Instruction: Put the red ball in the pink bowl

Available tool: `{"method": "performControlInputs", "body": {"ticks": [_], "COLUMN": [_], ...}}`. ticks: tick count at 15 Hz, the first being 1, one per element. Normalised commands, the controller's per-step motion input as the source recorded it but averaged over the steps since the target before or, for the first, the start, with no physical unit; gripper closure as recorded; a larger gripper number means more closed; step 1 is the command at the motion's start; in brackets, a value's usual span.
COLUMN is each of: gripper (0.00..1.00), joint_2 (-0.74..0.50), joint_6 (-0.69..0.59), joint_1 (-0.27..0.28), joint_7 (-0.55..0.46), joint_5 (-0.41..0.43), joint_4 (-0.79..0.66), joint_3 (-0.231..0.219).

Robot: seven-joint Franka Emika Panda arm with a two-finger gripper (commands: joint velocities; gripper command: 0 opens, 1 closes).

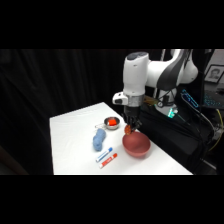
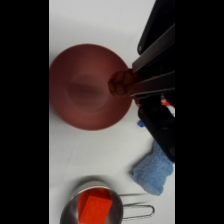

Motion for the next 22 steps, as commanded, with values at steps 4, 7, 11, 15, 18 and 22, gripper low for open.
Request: {"method": "performControlInputs", "body": {"ticks": [4,7,11,15,18,22], "gripper": [0.97,0.97,0.97,0.62,0.45,0.12], "joint_2": [0.04,0.18,0.22,0.18,0.11,-0.04], "joint_6": [0.38,0.38,0.32,0.22,0.13,-0.05], "joint_1": [0.017,0.007,0.011,0.013,0.008,0.018], "joint_7": [-0.08,-0.13,-0.15,-0.15,-0.17,-0.15], "joint_5": [0.078,0.086,0.09,0.077,0.123,0.133], "joint_4": [-0.21,-0.08,0.01,0.06,0.07,0.05], "joint_3": [0.009,-0.006,-0.008,-0.018,0.0,0.014]}}
